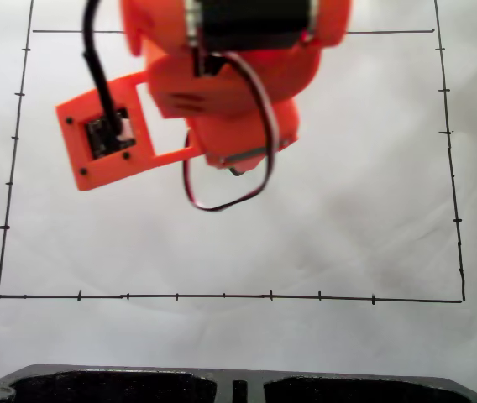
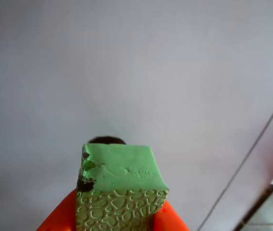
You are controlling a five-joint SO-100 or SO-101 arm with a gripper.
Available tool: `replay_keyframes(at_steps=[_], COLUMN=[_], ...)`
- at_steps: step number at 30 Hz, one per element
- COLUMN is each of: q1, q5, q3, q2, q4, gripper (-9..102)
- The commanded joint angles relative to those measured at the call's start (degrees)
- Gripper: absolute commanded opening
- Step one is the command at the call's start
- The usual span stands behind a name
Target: Grasp the colored block, Place it on the black dot, and then return the arm to the default position.
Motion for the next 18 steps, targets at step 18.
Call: replay_keyframes(at_steps=[18], q1=[-0.8], q5=[-1.1], q3=[5.4], q2=[-1.6], q4=[-9.1], gripper=[13])
